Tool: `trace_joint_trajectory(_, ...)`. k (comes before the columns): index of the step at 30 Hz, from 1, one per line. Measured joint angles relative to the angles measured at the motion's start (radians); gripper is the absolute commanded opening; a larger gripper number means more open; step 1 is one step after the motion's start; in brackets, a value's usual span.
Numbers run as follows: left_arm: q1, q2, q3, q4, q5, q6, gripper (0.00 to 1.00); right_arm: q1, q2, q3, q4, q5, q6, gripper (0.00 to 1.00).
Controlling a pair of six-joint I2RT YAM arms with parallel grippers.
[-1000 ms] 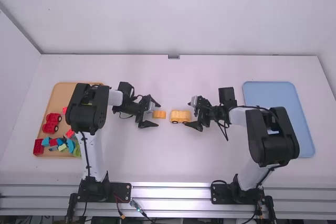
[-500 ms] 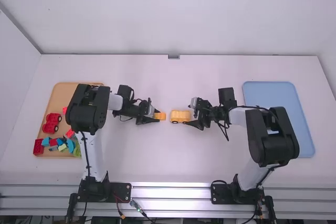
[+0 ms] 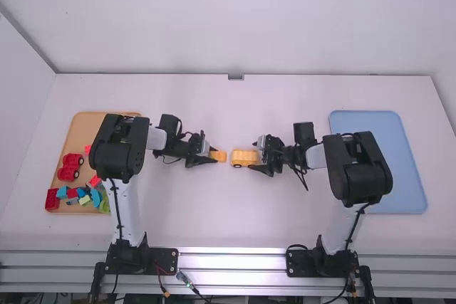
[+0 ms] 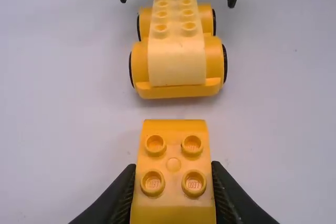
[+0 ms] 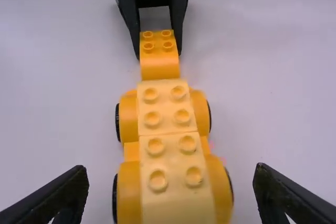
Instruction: Assemble lego blocks to make yellow taxi
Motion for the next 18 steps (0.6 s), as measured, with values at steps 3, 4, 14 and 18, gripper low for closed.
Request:
trace_joint_trajectory(3, 0.0, 0.0, 0.0, 0.006, 0.021, -0.01, 0.07, 0.0, 0.017, 0.0, 0.029, -0.004, 0.003, 0.83)
trace_joint_trajectory(4, 0.0, 0.0, 0.0, 0.006, 0.029, -0.013, 0.07, 0.0, 0.031, 0.0, 0.041, -0.005, 0.007, 0.83)
trace_joint_trajectory(14, 0.0, -0.029, 0.0, -0.024, 0.035, -0.03, 0.06, 0.0, 0.108, 0.0, 0.152, -0.037, 0.028, 0.82)
trace_joint_trajectory(18, 0.0, -0.099, 0.0, -0.005, 0.036, -0.096, 0.05, 0.0, 0.143, 0.0, 0.222, -0.05, 0.048, 0.81)
